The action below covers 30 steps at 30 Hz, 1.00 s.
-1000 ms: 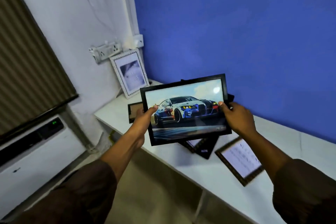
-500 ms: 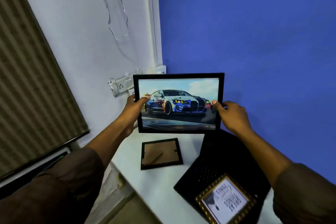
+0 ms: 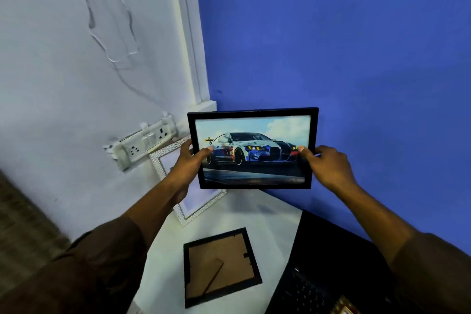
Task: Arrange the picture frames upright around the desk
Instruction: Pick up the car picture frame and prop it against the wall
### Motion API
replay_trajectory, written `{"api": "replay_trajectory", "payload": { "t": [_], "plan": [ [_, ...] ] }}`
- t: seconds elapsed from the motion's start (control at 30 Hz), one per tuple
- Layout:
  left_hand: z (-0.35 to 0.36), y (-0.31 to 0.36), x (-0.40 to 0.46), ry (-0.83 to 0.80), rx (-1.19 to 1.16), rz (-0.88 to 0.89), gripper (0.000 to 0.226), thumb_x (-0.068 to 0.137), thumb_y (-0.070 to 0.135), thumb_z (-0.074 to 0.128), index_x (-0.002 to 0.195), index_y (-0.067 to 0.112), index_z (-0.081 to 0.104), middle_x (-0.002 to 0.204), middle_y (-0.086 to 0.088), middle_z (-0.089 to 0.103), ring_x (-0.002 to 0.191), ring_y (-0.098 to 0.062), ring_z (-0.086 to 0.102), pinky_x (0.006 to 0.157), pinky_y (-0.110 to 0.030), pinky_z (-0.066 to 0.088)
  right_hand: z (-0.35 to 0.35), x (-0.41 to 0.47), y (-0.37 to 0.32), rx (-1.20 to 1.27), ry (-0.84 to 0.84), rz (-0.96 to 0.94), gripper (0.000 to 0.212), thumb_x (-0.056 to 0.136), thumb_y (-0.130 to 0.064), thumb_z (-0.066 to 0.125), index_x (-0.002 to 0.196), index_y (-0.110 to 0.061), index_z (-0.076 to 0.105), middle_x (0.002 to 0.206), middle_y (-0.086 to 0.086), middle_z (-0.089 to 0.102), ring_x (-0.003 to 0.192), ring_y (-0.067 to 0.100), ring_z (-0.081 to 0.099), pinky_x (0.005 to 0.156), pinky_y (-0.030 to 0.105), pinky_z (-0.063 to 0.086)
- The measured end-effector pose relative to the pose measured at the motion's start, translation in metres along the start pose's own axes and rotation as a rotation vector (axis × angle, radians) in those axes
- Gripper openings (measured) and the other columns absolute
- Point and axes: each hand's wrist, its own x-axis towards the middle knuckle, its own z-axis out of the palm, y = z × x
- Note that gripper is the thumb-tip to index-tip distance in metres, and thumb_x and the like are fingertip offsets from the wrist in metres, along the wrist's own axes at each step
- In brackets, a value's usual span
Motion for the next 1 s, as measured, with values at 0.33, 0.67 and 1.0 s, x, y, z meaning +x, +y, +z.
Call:
{"api": "replay_trajectory", "payload": {
  "t": [0.33, 0.67, 1.0],
  "plan": [
    [0.041, -0.099, 0.163, -0.286, 0.049, -0.163, 0.065, 0.090, 0.030, 0.068, 0.146, 0.022, 0.036, 0.144, 0.001, 0.051, 0.129, -0.020, 0.051, 0.101, -0.032, 0.041, 0.088, 0.078, 0.069, 0.038, -0.075, 0.492, 0.055, 0.086, -0.062, 0.060, 0.081, -0.007, 0.060, 0.094, 0.017, 0.066, 0.098, 0.038, 0.062, 0.073, 0.038, 0.046],
    [0.086, -0.174, 0.243, -0.433, 0.175, -0.334, 0.062, 0.088, 0.026, 0.072, 0.142, 0.021, 0.043, 0.133, -0.006, 0.061, 0.117, -0.022, 0.060, 0.091, -0.033, 0.048, 0.141, 0.099, 0.128, 0.137, -0.125, 0.807, 0.058, 0.080, -0.051, 0.073, 0.115, -0.006, 0.061, 0.116, 0.015, 0.062, 0.106, 0.033, 0.059, 0.082, 0.035, 0.047],
    [0.103, -0.204, 0.270, -0.432, 0.251, -0.384, 0.071, 0.090, 0.030, 0.068, 0.148, 0.024, 0.028, 0.135, -0.004, 0.055, 0.122, -0.026, 0.054, 0.104, -0.043, 0.044, 0.171, 0.120, 0.148, 0.155, -0.216, 0.849, 0.058, 0.080, -0.050, 0.073, 0.123, -0.012, 0.066, 0.126, 0.011, 0.067, 0.111, 0.031, 0.061, 0.088, 0.034, 0.049]
  ]
}}
